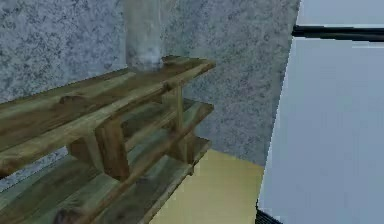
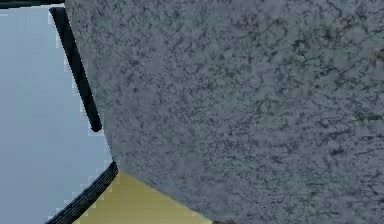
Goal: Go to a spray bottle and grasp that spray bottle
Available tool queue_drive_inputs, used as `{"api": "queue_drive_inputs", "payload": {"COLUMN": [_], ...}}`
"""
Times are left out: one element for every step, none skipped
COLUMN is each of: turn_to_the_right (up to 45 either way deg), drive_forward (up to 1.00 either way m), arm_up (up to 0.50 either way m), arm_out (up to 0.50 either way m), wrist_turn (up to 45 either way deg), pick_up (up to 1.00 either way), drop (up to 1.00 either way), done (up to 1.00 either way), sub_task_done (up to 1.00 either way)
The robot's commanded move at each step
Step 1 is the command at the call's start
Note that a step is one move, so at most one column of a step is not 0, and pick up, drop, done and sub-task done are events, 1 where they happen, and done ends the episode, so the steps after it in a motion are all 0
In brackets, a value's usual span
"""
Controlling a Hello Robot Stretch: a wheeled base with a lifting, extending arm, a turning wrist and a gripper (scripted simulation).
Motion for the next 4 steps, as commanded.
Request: {"api": "queue_drive_inputs", "payload": {"turn_to_the_right": [-45.0, -45.0, -33.0, 0.0], "drive_forward": [0.0, 0.0, 0.0, 1.0], "arm_up": [0.0, 0.0, 0.0, 0.0], "arm_out": [0.0, 0.0, 0.0, 0.0], "wrist_turn": [0.0, 0.0, 0.0, 0.0], "pick_up": [0.0, 0.0, 0.0, 0.0], "drop": [0.0, 0.0, 0.0, 0.0], "done": [0.0, 0.0, 0.0, 0.0], "sub_task_done": [0.0, 0.0, 0.0, 0.0]}}
